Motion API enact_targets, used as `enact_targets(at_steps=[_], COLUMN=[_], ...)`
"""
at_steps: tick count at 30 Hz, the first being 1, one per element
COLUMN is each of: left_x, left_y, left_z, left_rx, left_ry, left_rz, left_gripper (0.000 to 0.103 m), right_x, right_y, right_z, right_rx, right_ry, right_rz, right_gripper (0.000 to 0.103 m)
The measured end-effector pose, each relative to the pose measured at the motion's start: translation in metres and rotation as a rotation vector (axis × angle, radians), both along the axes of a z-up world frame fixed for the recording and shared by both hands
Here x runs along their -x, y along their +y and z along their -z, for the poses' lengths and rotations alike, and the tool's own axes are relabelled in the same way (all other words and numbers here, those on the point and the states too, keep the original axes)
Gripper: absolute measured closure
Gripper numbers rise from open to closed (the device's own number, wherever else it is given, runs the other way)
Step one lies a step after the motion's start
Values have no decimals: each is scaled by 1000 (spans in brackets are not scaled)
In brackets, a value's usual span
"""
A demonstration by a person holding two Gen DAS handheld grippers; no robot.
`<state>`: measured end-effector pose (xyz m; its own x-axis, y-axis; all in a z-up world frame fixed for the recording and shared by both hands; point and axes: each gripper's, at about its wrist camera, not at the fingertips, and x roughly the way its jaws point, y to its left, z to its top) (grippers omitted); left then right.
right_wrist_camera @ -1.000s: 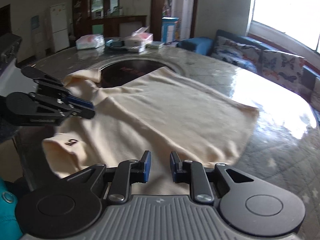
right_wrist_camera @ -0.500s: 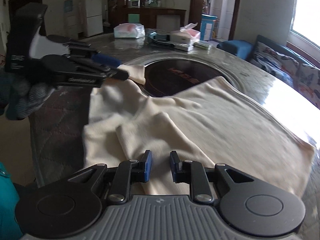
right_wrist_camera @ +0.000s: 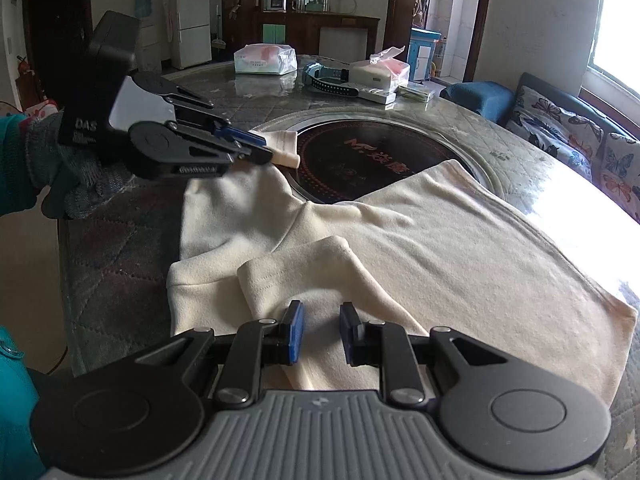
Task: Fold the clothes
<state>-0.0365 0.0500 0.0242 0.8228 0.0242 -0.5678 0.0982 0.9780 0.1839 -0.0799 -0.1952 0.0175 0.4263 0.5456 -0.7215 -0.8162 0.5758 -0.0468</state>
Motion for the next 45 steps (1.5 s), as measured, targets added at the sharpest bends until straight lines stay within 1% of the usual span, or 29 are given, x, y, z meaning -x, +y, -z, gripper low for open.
enact_targets(at_steps=[5, 8, 11, 15, 17, 20, 23, 24, 26, 28, 32, 34, 35, 37, 38, 39, 41, 43, 45], left_x=[8, 15, 23, 34, 39, 41, 40, 41, 45, 47, 50, 53, 56, 64, 68, 72, 78, 80, 81], left_y=[26, 29, 16, -21, -44, -83, -112, -120, -126, -123, -97, -84, -76, -62, -57, -53, -48, -45, -45], left_z=[-27, -49, -72, -92, -90, -72, -51, -45, -42, -41, -37, -34, -33, -32, -31, -29, -25, -19, -14], left_rx=[246, 375, 473, 568, 614, 641, 635, 621, 577, 525, 426, 362, 337, 297, 277, 252, 207, 189, 174], left_ry=[-33, -68, -107, -137, -125, -47, 52, 81, 90, 73, 47, 40, 36, 23, 15, 6, -2, 12, 24], left_rz=[-73, -69, -7, 129, 202, 307, 377, 399, 438, 446, 352, 293, 266, 221, 204, 188, 161, 146, 141], left_gripper=[99, 99, 99, 99, 98, 97, 96, 96, 96, 93, 92, 90, 87, 78, 69, 65, 61, 61, 61], right_x=[2, 3, 2, 1, 1, 2, 6, 7, 10, 12, 8, 3, 1, -3, -6, -7, -9, -10, -7], right_y=[-4, -9, -20, -41, -55, -77, -100, -107, -121, -130, -134, -126, -120, -104, -96, -90, -80, -71, -67], right_z=[-3, -8, -13, -17, -18, -17, -15, -15, -15, -16, -17, -15, -13, -8, -6, -4, 0, 3, 2], right_rx=[-16, -34, -56, -82, -91, -101, -101, -101, -104, -117, -178, -201, -206, -201, -198, -195, -185, -174, -155], right_ry=[-7, -13, -19, -16, -13, -7, -1, 2, 9, 18, 59, 84, 95, 115, 124, 132, 142, 146, 125], right_rz=[15, 28, 58, 121, 163, 233, 302, 322, 361, 388, 381, 360, 347, 309, 291, 278, 273, 268, 269], right_gripper=[83, 83, 83, 83, 83, 83, 83, 83, 83, 83, 83, 83, 83, 83, 83, 83, 82, 81, 85])
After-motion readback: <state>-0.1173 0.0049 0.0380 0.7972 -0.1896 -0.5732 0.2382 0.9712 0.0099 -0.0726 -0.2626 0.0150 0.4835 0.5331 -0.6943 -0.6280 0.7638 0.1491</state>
